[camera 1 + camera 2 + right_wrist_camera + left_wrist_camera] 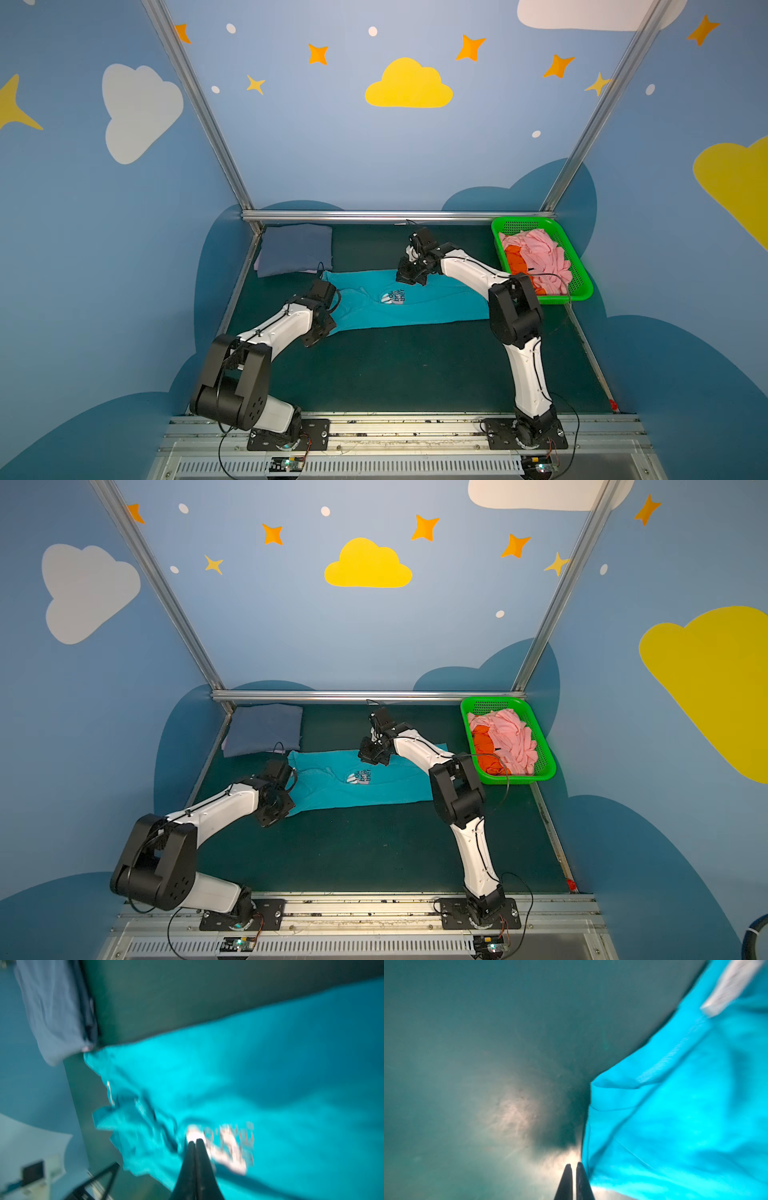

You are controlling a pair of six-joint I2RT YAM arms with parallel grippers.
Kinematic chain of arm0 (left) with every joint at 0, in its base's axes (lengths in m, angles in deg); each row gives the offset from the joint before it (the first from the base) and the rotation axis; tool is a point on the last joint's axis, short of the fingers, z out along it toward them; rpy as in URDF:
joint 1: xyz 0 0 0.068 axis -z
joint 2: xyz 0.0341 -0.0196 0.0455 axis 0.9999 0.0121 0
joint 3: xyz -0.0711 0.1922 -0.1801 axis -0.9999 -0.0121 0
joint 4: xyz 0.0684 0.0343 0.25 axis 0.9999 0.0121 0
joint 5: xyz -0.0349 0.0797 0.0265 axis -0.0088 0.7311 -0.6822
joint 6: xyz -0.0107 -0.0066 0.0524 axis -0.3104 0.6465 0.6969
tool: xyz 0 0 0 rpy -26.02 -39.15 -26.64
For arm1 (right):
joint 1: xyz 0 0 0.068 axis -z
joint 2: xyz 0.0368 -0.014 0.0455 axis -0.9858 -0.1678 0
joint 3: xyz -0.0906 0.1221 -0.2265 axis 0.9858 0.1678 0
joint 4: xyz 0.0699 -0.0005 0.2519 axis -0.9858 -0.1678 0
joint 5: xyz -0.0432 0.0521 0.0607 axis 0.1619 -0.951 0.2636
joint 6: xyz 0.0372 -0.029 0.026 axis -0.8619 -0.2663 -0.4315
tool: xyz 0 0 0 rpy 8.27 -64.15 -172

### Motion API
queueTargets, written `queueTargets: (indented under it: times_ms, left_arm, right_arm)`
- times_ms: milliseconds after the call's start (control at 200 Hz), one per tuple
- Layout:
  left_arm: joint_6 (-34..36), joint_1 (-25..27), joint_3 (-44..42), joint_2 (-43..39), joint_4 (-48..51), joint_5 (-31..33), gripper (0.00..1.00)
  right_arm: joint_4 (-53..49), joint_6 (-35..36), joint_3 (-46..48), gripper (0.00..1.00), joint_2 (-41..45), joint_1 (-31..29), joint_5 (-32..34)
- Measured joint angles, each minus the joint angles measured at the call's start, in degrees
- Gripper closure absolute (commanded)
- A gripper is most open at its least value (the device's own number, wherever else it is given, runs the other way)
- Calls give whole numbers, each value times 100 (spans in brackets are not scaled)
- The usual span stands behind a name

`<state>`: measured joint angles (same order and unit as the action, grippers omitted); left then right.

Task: Fold and stack the t-shirts

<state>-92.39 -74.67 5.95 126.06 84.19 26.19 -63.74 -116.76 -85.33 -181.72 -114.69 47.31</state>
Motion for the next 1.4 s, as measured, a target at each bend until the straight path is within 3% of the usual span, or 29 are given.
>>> queueTargets:
  times_ms: [220, 521, 836, 931, 1031, 1162, 1287, 1402]
  left_arm:
    - [177, 122, 1032, 225, 87, -17, 91]
    - [387, 273, 2282, 2098, 109, -181, 91]
    - [929, 170, 5331, 3842, 986, 575, 91]
    - [1019, 162, 5908, 4142, 1207, 658, 91]
    - [1034, 245, 5788, 4028, 1311, 730, 90]
    - [955, 579, 4933, 3362, 1292, 739, 90]
    - [767, 1023, 4124, 2645, 1228, 708, 89]
    - [575, 1279, 3681, 2479, 1084, 632, 90]
  right_arm:
    - [-291, 647, 1534, 100, 1495, 52, 811]
    - [-361, 813, 3077, 100, 2118, 297, 1163]
    - [-273, 815, 3888, 100, 2511, 396, 1207]
    - [-297, 850, 4092, 100, 2747, 428, 1268]
    - [-374, 909, 4159, 100, 3088, 498, 1412]
    - [-407, 1019, 4151, 100, 3386, 638, 1598]
    - [-439, 1049, 4133, 100, 3276, 767, 1679]
    - [-446, 1071, 3995, 100, 2929, 815, 1716]
